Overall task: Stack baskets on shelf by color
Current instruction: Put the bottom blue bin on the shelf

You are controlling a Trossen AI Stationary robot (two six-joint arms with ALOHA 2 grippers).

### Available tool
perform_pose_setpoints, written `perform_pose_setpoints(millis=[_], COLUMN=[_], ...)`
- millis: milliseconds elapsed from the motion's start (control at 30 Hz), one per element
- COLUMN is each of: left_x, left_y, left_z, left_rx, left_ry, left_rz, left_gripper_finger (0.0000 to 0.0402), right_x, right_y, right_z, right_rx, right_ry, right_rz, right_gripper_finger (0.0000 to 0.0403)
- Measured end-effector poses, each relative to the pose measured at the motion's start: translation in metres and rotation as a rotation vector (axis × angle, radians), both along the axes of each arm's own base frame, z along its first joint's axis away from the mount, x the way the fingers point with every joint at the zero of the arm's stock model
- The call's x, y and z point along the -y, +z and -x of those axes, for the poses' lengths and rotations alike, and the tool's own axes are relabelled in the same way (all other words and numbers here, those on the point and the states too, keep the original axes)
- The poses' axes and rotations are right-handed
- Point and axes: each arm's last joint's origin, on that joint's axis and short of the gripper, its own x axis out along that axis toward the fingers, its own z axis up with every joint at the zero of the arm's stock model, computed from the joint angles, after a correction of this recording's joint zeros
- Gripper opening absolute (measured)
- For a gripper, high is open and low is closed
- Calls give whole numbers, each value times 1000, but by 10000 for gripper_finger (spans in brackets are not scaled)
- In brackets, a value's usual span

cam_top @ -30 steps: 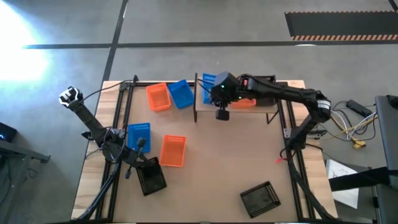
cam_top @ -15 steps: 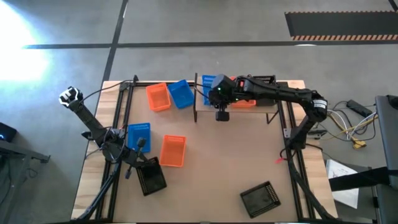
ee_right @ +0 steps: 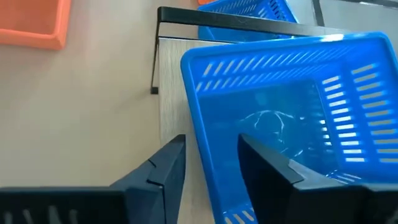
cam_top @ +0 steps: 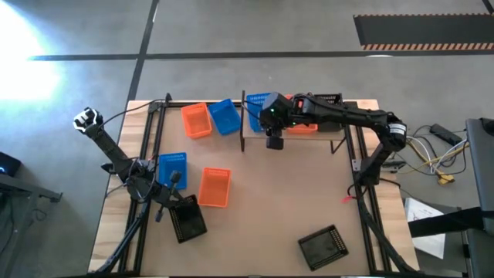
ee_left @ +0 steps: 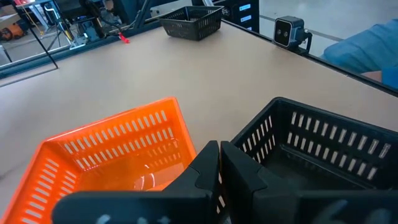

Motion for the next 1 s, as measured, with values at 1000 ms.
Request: perform_pose_setpoints(millis=[1000], left_x=[0], left_y=[0], left_z=[0], left_rx=[0], left_ry=[0], left_rz=[0], left_gripper_finger=[0], right_x=[-2], right_y=[0], right_z=[1], right_rx=[-10], right_ry=[4], right_rz=[-4], right_gripper_finger=[13])
